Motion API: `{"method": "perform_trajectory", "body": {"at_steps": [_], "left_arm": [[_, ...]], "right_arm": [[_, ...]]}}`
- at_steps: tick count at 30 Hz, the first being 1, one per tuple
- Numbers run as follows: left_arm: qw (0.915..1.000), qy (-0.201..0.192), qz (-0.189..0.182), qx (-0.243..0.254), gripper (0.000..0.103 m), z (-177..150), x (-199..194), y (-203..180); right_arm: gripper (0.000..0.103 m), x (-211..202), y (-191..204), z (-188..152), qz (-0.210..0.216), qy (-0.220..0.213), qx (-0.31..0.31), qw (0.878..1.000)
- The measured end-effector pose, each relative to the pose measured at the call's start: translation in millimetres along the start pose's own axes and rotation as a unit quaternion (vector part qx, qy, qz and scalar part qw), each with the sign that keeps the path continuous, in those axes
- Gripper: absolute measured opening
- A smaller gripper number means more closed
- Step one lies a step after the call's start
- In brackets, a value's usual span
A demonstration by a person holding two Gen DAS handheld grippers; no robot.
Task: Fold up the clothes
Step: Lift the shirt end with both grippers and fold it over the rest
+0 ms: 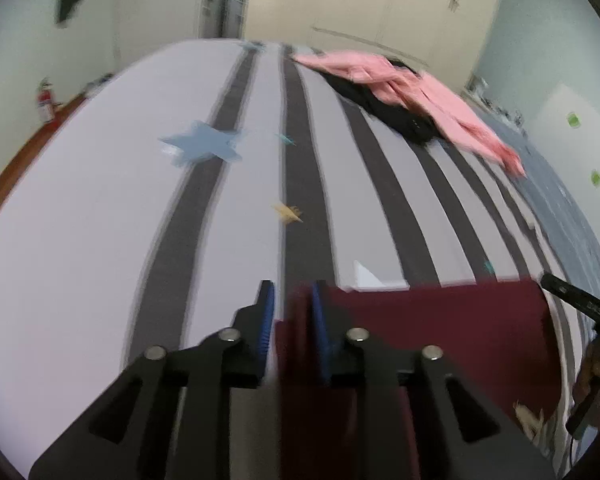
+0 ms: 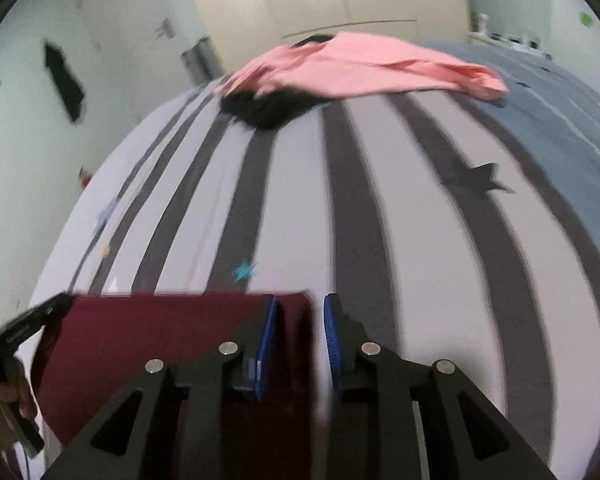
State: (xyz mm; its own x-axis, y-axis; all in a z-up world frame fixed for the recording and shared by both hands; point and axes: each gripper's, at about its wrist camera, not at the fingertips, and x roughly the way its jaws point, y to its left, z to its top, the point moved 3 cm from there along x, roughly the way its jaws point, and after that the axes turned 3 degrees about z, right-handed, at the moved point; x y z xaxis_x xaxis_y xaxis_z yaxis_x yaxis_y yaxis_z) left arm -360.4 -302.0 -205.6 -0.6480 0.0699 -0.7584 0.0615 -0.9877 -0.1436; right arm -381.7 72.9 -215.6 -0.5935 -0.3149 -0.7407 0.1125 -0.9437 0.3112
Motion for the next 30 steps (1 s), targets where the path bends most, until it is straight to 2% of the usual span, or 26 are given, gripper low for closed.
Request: {"method": "perform_trajectory", "body": {"at_steps": [3, 6, 8, 12, 17, 20, 25, 28, 30], "left_arm": [[0.9997, -0.02, -0.003, -0.013, 0.018, 6, -22, 7], [0.9989, -0.03, -0.034, 0.011, 0.017, -3, -44, -16], [0.9977, -0.033, -0.049, 0.031, 0.012, -14, -55, -37], [0.9962, -0.024, -0.072, 0.042, 0.011, -38, -61, -67], [0.9948, -0.003, -0.097, 0.031, 0.011, -67, -61, -84], [0.9935, 0.009, -0.11, 0.03, 0.011, -86, -63, -86], [0.9936, 0.02, -0.105, 0.038, 0.011, -112, -57, -88], [0.9948, 0.028, -0.096, 0.013, 0.002, -130, -45, -78], [0.9954, 0.02, -0.091, 0.025, 0.002, -132, -42, -80]], "right_arm": [[0.022, -18, -8, 13, -0.003, -0.026, 0.009, 1.0], [0.023, -31, 11, 13, -0.001, -0.03, -0.024, 0.999], [0.023, -37, 33, 8, 0.009, -0.032, -0.047, 0.998], [0.023, -55, 91, -22, 0.044, -0.027, -0.088, 0.995], [0.023, -58, 133, -73, 0.074, -0.01, -0.124, 0.989], [0.023, -56, 137, -90, 0.082, -0.003, -0.131, 0.988], [0.023, -52, 139, -111, 0.086, 0.005, -0.145, 0.986], [0.022, -38, 133, -123, 0.08, 0.015, -0.143, 0.986], [0.022, -29, 127, -129, 0.079, 0.021, -0.133, 0.988]]}}
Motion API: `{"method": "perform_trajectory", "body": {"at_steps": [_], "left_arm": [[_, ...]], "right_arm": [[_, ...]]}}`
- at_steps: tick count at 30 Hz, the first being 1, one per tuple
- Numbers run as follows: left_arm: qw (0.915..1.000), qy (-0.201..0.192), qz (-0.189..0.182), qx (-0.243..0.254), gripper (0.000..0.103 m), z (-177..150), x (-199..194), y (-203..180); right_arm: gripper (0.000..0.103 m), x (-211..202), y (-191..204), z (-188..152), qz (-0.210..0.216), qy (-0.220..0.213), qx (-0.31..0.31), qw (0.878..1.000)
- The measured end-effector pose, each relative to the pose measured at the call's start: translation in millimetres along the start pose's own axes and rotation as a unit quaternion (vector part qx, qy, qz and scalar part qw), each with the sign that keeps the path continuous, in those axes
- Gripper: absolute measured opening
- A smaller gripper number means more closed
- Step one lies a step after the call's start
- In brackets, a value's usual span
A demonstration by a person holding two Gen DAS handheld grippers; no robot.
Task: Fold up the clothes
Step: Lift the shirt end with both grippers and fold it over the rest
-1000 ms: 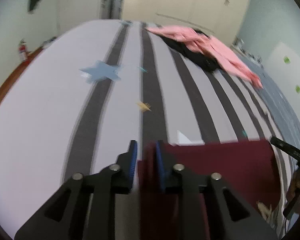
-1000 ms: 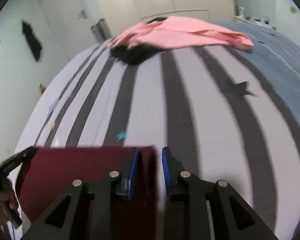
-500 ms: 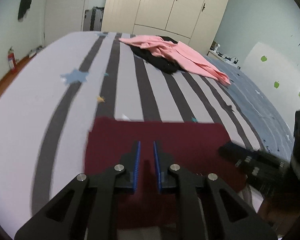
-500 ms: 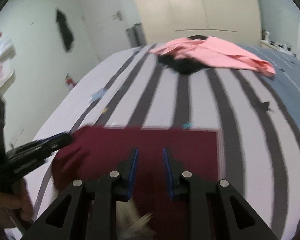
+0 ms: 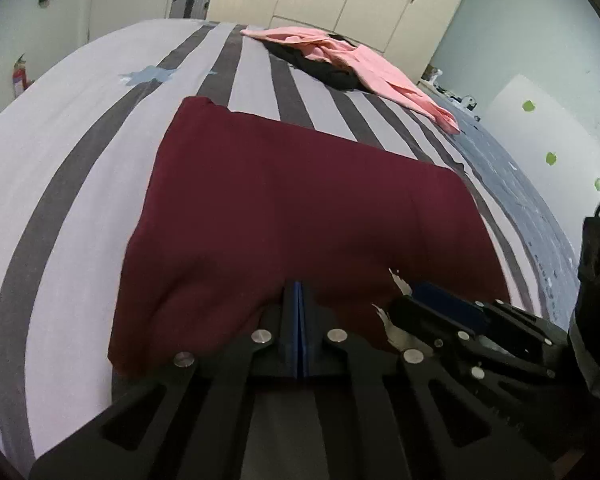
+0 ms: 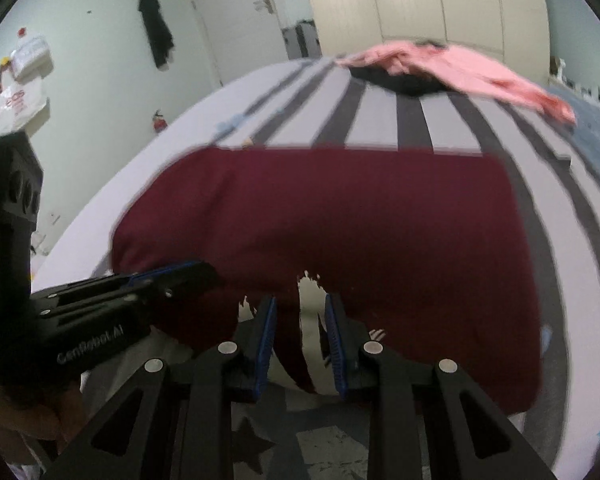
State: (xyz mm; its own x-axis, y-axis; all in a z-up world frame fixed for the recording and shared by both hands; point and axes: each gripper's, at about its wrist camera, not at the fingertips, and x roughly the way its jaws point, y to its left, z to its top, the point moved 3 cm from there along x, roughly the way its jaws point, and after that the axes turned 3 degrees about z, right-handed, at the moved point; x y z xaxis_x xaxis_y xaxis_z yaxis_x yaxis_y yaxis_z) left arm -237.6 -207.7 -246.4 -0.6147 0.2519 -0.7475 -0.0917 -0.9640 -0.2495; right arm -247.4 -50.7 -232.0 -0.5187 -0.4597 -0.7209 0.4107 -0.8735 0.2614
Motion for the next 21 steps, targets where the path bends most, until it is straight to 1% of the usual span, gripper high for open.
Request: {"method": "perform_trajectory", "body": {"at_steps": [4, 6, 8, 11, 13, 15, 16, 18, 19, 21], "left_arm": [[0.9999, 0.005, 0.004, 0.008, 0.002, 8, -8, -4], [0.9997, -0.01, 0.01, 0.018, 0.002, 14, -22, -5], [0.9993, -0.016, 0.02, 0.026, 0.002, 15, -31, -2], [0.9987, -0.011, 0.037, 0.034, 0.002, 7, -32, 9], [0.9985, -0.006, 0.039, 0.038, 0.002, 0, -26, 14], [0.9983, -0.006, 0.042, 0.039, 0.002, -3, -18, 14], [0.9984, -0.006, 0.042, 0.037, 0.002, -3, -15, 15], [0.9988, -0.002, 0.04, 0.027, 0.002, 0, -13, 17], [0.9985, 0.003, 0.043, 0.032, 0.002, 3, -15, 14], [0.9984, -0.006, 0.045, 0.033, 0.002, 12, -26, 13]], "right_arm": [[0.021, 0, -1, 4, -0.005, 0.003, -0.002, 1.0], [0.021, -11, -3, 8, -0.014, -0.002, 0.0, 1.0], [0.021, -24, -9, 9, -0.023, -0.014, 0.003, 1.0], [0.021, -33, -23, 5, -0.042, -0.015, 0.009, 0.999], [0.022, -31, -37, -5, -0.059, 0.0, 0.02, 0.998], [0.021, -22, -46, -17, -0.057, 0.007, 0.025, 0.998], [0.021, -18, -46, -22, -0.06, 0.004, 0.017, 0.998], [0.021, -14, -44, -22, -0.065, 0.004, 0.009, 0.998], [0.021, -14, -44, -20, -0.063, 0.006, 0.012, 0.998], [0.021, -18, -46, -12, -0.063, 0.012, 0.017, 0.998]]}}
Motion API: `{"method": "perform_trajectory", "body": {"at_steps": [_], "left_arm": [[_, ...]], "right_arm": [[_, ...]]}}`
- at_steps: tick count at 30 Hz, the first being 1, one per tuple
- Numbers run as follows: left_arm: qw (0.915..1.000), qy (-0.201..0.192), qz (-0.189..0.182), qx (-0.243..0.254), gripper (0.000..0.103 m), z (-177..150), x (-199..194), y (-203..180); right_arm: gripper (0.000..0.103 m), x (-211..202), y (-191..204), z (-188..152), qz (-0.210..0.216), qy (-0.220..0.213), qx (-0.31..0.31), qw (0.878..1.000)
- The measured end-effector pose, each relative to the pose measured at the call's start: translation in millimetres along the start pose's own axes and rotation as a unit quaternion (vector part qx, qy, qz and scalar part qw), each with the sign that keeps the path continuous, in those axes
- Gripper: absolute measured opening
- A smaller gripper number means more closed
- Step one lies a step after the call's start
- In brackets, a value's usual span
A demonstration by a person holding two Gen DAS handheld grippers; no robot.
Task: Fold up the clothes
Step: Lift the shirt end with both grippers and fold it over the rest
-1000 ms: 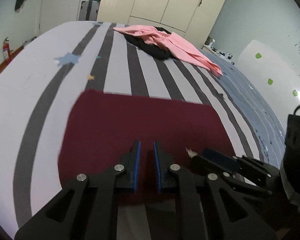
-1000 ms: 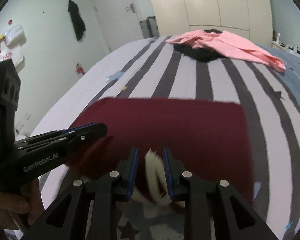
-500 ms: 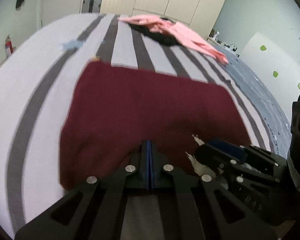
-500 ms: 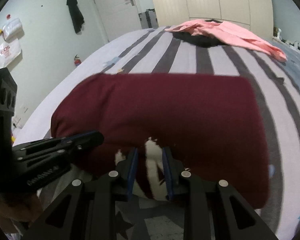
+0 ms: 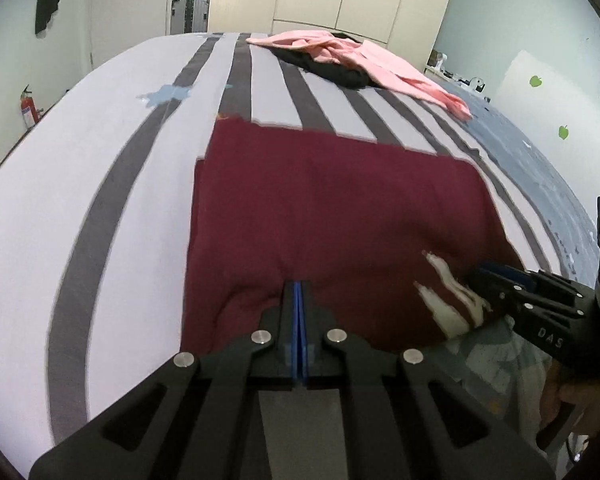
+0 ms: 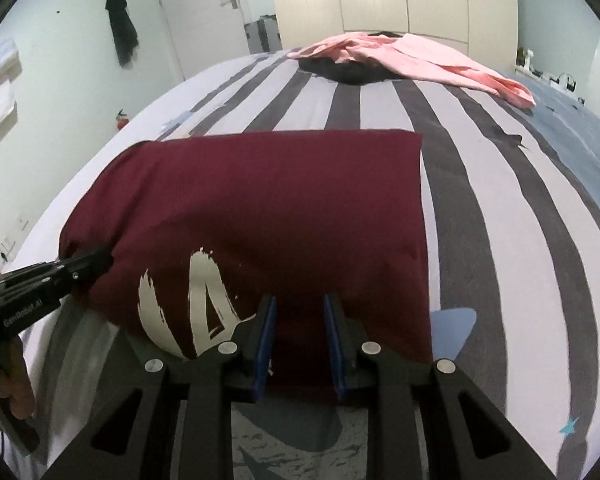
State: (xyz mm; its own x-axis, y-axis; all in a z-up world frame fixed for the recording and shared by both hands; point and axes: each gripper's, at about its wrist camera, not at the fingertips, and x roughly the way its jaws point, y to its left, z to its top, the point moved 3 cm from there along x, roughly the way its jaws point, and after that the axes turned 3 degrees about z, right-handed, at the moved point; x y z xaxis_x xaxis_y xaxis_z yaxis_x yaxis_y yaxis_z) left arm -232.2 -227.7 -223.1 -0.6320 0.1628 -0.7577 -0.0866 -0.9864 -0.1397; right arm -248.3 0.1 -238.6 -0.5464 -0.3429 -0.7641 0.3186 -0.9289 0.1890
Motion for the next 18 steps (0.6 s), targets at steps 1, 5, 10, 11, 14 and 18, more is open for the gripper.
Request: {"method": "perform_trajectory", "body": {"at_steps": [1, 5, 10, 11, 14, 18], "left_arm": [[0.9999, -0.009, 0.005, 0.001, 0.002, 3, -6, 2], [0.9995, 0.0, 0.027, -0.015, 0.002, -3, 1, 23], [0.999, 0.012, 0.014, -0.04, 0.002, -8, 18, 36], [0.999, 0.016, 0.016, -0.039, 0.002, -3, 17, 36], [0.9989, -0.007, 0.032, -0.034, 0.002, 17, 2, 37], [0.9982, -0.054, 0.026, -0.008, 0.002, 52, -7, 26]], "right_arm": [[0.021, -5, -1, 2, -0.004, -0.005, 0.003, 1.0], [0.021, -15, -18, 8, -0.019, -0.016, 0.03, 0.999], [0.014, -1, -34, 0, -0.016, -0.004, 0.037, 0.999], [0.013, -1, -36, 2, -0.012, -0.002, 0.042, 0.999], [0.011, -4, -39, 13, -0.012, -0.003, 0.048, 0.999], [0.013, -6, -35, 33, -0.014, -0.016, 0.038, 0.999]]}}
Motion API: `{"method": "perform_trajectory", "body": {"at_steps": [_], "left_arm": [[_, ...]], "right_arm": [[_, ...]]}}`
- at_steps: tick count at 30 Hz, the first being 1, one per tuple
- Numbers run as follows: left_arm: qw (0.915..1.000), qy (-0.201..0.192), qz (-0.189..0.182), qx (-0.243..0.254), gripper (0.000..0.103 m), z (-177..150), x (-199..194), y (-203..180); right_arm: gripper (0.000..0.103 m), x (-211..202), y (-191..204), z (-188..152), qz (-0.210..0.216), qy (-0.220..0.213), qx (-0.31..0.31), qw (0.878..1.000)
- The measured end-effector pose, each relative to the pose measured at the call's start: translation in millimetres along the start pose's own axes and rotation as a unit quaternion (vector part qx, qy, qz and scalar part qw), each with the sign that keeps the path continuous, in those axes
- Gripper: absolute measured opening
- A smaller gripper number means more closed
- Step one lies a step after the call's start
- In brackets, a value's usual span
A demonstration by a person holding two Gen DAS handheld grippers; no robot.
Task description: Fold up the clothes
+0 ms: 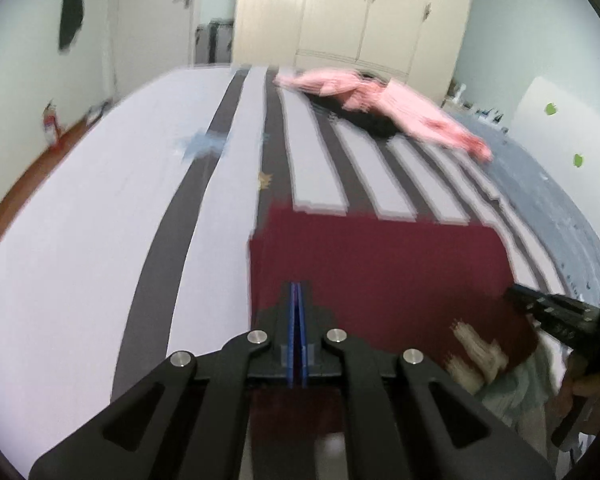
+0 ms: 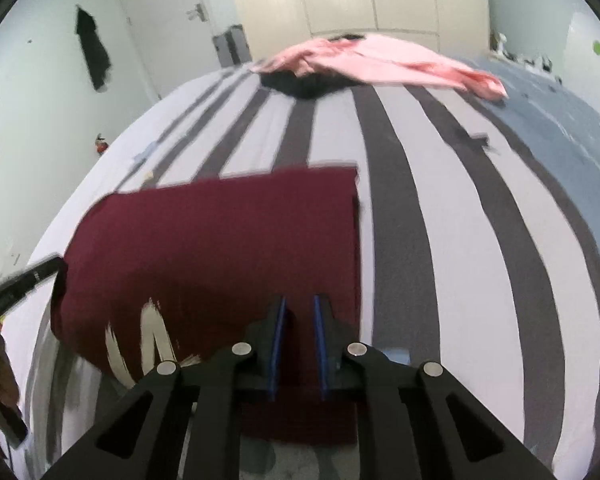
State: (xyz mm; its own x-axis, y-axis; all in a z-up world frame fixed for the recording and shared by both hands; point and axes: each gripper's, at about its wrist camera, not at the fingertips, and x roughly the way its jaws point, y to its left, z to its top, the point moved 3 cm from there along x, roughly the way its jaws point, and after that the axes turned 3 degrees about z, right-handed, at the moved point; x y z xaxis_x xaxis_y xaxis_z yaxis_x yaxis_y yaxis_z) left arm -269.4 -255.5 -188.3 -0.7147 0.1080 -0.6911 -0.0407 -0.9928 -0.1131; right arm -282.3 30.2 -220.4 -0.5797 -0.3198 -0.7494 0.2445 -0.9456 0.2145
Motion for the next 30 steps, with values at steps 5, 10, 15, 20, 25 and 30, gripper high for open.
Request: {"method": "perform_trajectory", "body": {"at_steps": [5, 10, 15, 20, 25, 30], "left_arm": [[0.9996, 0.009, 0.002, 0.028, 0.002, 9, 35, -7], [0.9993, 0.024, 0.002, 0.028, 0.002, -15, 65, 6], [0.9985, 0.033, 0.014, 0.04, 0.002, 8, 58, 0], [0.9991, 0.008, 0.012, 0.039, 0.002, 39, 59, -7], [0.9979, 0.048, 0.027, 0.034, 0.002, 15, 97, 8], [0.9988, 0.046, 0.016, 0.004, 0.002, 25, 82, 12]], "right_arm": [[0.013, 20, 7, 29, -0.002, -0.02, -0.017, 1.0], [0.011, 53, -7, 29, 0.005, 0.0, 0.006, 1.0], [0.011, 50, -10, 39, 0.017, 0.006, 0.007, 1.0], [0.015, 44, -12, 57, 0.001, -0.015, 0.003, 1.0], [0.015, 67, -20, 62, 0.001, 0.007, 0.01, 1.0], [0.014, 69, -25, 64, 0.008, 0.01, 0.009, 1.0]]}}
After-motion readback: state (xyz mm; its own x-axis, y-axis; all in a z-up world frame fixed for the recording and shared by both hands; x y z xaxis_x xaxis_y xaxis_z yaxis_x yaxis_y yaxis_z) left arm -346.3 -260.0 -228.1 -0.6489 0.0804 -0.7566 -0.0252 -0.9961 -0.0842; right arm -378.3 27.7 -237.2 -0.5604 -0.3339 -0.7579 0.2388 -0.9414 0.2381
